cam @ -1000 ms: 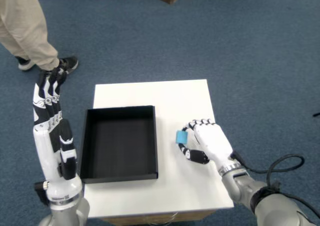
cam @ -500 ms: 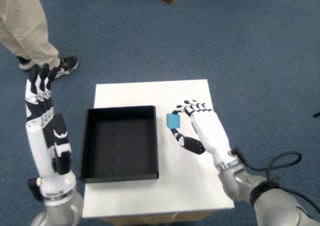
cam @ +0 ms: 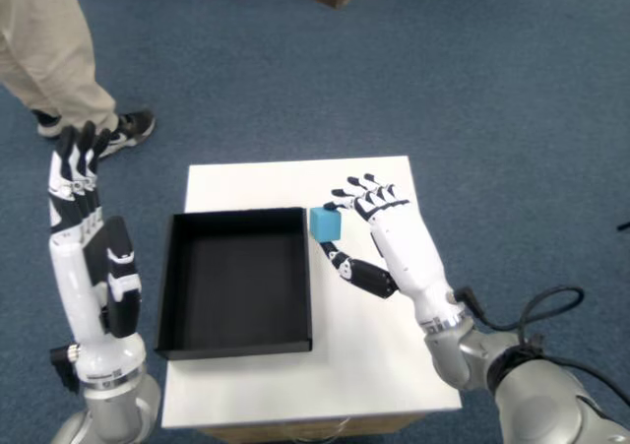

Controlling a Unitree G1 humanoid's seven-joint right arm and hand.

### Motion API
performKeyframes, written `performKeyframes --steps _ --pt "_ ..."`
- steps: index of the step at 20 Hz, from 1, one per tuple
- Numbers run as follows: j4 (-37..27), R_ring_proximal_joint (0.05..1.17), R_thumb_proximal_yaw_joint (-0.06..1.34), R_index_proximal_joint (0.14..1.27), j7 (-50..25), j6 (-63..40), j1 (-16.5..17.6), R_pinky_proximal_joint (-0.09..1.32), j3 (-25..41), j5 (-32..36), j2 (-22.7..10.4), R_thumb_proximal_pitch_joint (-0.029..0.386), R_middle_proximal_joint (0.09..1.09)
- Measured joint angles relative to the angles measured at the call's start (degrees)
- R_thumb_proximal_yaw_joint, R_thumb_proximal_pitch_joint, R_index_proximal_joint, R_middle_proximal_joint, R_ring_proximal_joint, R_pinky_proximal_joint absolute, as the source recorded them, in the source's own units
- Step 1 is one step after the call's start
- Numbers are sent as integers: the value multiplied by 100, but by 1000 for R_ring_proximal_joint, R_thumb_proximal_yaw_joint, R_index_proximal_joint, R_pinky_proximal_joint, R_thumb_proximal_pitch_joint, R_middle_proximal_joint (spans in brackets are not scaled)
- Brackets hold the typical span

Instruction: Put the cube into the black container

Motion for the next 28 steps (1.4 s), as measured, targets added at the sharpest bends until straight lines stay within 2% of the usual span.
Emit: performKeyframes --steps 8,12,18,24,28 --pt "127 314 1236 1098 -876 -139 -149 232 342 -420 155 160 451" --pt "156 314 1235 1095 -1032 -231 -272 227 428 -497 261 159 453" --pt "39 314 1231 1090 -1052 -441 -629 223 574 -607 274 159 451" --pt "-548 309 1232 1090 -1041 -328 -942 215 639 -669 256 158 447" --pt "-1297 311 1234 1091 -745 265 -1163 211 496 -807 254 158 449"
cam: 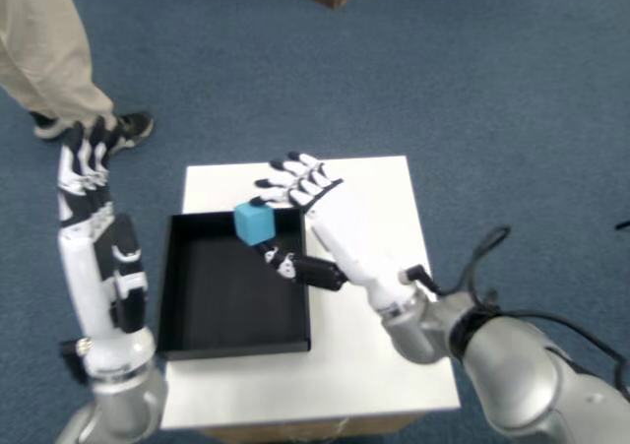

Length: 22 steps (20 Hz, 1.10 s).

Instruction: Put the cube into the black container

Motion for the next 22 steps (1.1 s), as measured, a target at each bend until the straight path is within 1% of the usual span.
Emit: performKeyframes --steps 5,8,10,12,14,17,22 --pt "-451 316 1234 1088 865 863 -137 213 -490 -82 -21 160 453" --pt "-680 325 1233 1091 1368 1382 -152 226 -805 -321 -28 161 460" --pt "-858 329 1231 1091 1821 1721 -155 240 -1135 -448 -8 162 460" --pt "-848 330 1231 1088 2390 2061 -127 246 -1360 -498 2 161 456" --pt "-792 336 1231 1093 2721 2293 -54 258 -1536 -690 15 159 459" --pt "-740 350 1226 1098 2940 2503 -7 282 -1783 -1116 65 157 465" --pt "-739 366 1213 1098 3420 2768 97 334 -2341 -1507 97 151 459"
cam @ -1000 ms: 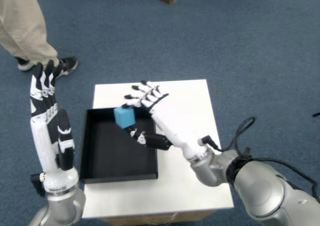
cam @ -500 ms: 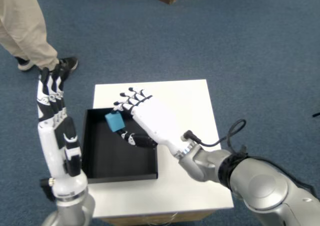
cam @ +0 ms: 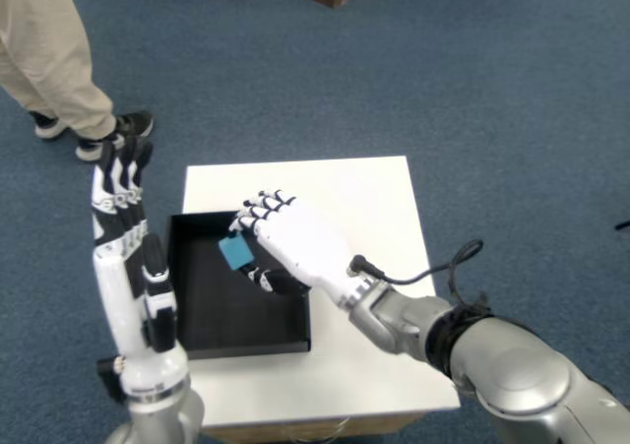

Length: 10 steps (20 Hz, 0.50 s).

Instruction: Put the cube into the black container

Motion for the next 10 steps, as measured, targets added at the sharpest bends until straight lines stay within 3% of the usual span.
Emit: performKeyframes --steps 9,10 --pt "-80 376 1205 1104 452 188 230 372 -745 -683 44 142 452" --pt "-84 375 1150 1036 500 194 241 372 -815 -754 51 134 451"
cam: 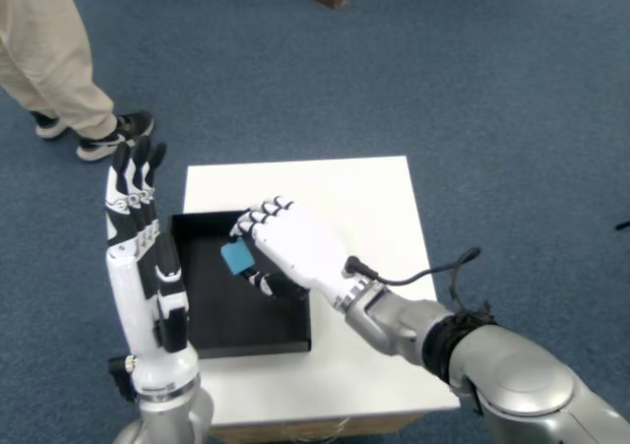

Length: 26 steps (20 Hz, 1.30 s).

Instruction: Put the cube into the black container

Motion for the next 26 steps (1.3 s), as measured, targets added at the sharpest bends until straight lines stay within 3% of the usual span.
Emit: performKeyframes --steps 2,4,13,18,22,24,26 --pt "0 368 749 802 114 6 31 362 -146 -69 0 70 439" --pt "15 358 650 763 231 104 55 346 -242 -142 28 53 428" --pt "38 360 545 732 340 209 113 372 -622 -683 56 22 419" --pt "92 367 580 706 319 205 176 387 -770 -878 41 5 421" --pt "98 386 644 682 -94 -17 200 407 -1047 -911 -15 24 468" --pt "84 401 664 686 -667 -519 275 423 -1240 -862 -76 31 489" --pt "30 356 670 666 -1048 -1124 344 338 -1493 -590 -104 38 474"
